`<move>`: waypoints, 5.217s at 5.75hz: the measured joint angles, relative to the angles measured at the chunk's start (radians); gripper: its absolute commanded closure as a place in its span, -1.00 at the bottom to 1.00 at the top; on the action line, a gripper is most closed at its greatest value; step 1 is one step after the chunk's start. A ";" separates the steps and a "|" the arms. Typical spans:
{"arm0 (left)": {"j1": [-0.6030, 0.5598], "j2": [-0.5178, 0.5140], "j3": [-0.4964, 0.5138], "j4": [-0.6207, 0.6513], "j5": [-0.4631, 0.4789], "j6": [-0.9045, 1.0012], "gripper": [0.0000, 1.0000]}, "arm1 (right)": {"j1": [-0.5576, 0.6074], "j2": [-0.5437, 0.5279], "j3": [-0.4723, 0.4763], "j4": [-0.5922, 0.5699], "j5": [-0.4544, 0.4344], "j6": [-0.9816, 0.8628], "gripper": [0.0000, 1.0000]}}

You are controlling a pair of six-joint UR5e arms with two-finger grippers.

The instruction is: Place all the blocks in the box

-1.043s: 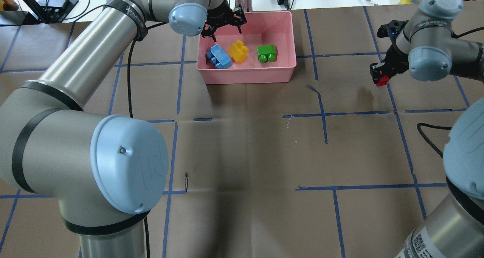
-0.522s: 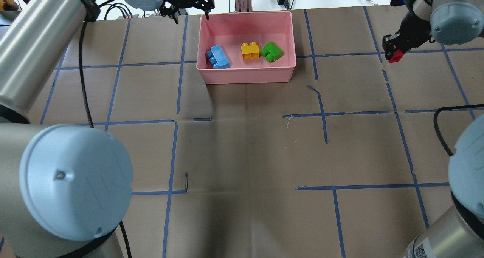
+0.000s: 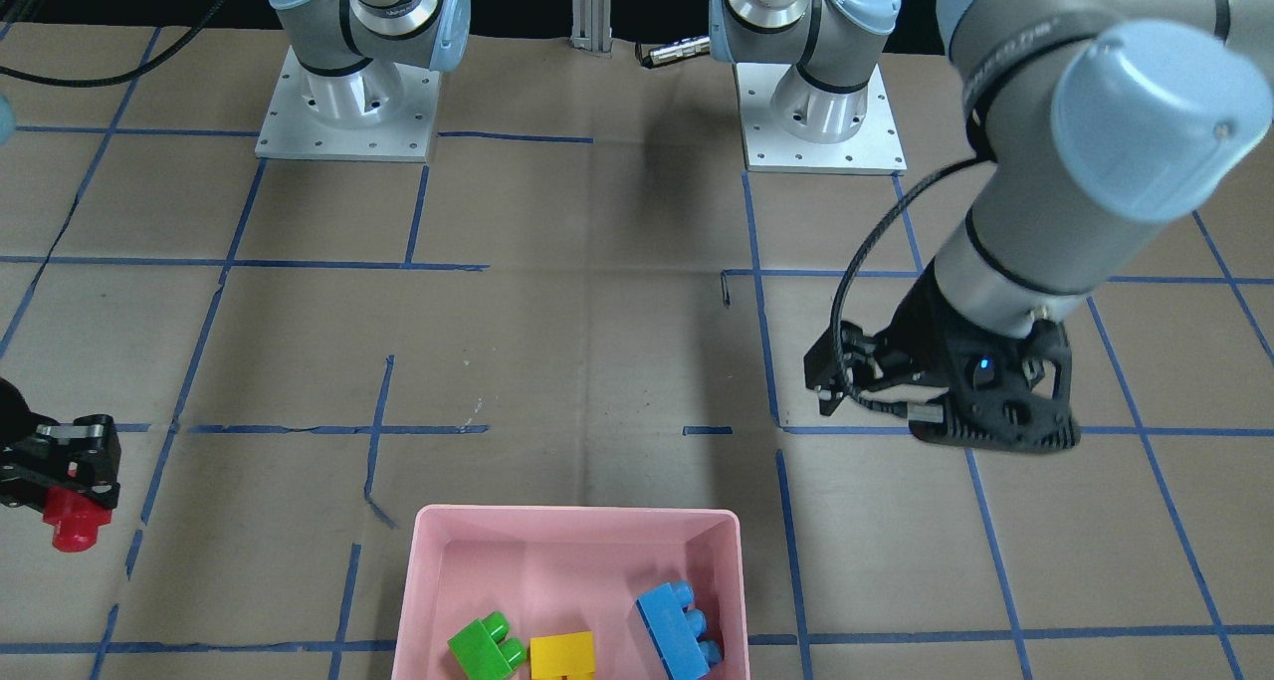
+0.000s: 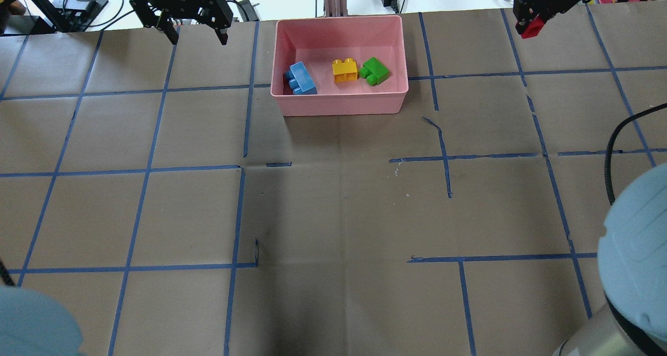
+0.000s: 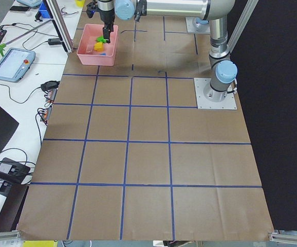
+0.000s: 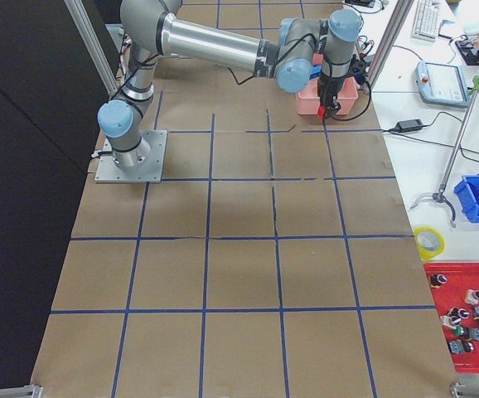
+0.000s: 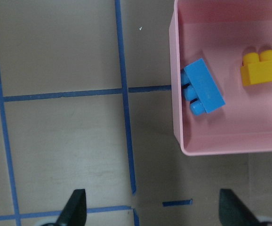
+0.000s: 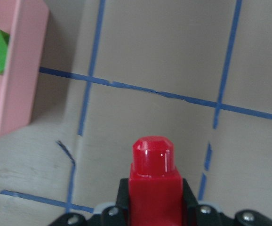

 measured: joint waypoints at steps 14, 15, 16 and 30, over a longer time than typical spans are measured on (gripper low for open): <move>0.012 0.244 -0.233 0.008 0.004 0.135 -0.98 | 0.253 0.112 -0.266 0.300 0.142 0.262 -1.00; 0.012 0.244 -0.237 0.008 0.005 0.122 -0.98 | 0.251 0.043 -0.264 0.431 0.084 0.248 -1.00; 0.012 0.244 -0.238 0.008 0.005 0.117 -0.98 | 0.251 -0.032 -0.240 0.514 0.050 0.245 -1.00; 0.042 0.260 -0.252 0.004 0.009 -0.064 -0.98 | 0.239 -0.476 0.402 0.155 -0.119 0.458 -1.00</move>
